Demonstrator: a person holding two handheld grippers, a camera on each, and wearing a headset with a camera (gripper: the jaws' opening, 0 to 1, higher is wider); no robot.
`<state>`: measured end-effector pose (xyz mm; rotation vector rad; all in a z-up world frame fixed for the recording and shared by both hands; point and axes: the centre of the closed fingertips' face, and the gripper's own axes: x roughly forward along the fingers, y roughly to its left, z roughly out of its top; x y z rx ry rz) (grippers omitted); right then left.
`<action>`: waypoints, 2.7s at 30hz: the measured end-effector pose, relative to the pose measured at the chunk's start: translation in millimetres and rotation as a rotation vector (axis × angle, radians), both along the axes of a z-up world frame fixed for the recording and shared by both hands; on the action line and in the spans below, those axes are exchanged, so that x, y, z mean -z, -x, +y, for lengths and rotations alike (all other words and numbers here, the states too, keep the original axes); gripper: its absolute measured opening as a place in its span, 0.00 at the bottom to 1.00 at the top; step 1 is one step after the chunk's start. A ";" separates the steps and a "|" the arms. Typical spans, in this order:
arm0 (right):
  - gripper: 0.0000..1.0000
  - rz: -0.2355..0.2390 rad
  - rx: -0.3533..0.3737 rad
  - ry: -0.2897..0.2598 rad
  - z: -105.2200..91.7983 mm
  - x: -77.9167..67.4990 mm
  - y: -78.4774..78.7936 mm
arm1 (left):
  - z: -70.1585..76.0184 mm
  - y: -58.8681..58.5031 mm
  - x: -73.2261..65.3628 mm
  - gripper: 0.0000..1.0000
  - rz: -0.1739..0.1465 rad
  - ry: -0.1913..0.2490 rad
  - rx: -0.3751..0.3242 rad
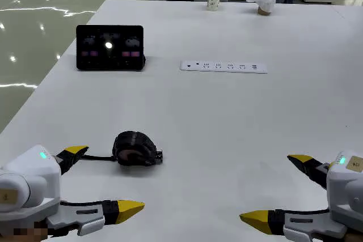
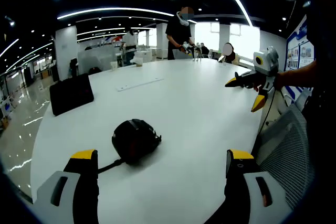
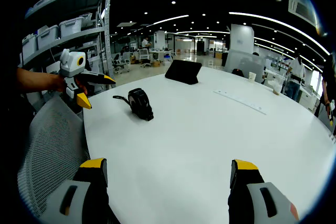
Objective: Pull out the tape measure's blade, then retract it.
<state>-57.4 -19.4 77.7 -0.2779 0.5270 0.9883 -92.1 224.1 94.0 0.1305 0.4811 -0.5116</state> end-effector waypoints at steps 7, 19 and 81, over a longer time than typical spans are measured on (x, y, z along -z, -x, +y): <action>0.97 0.003 0.000 0.001 -0.1 0.1 1.0 | -0.9 -0.5 -0.4 0.99 0.001 -0.002 0.004; 0.99 -0.002 0.000 0.005 0.1 0.2 0.3 | -1.2 -1.0 -0.5 0.99 0.001 -0.003 0.006; 0.84 0.005 -0.196 0.100 21.7 18.2 -18.8 | 4.5 -17.2 20.3 0.88 0.084 -0.075 0.111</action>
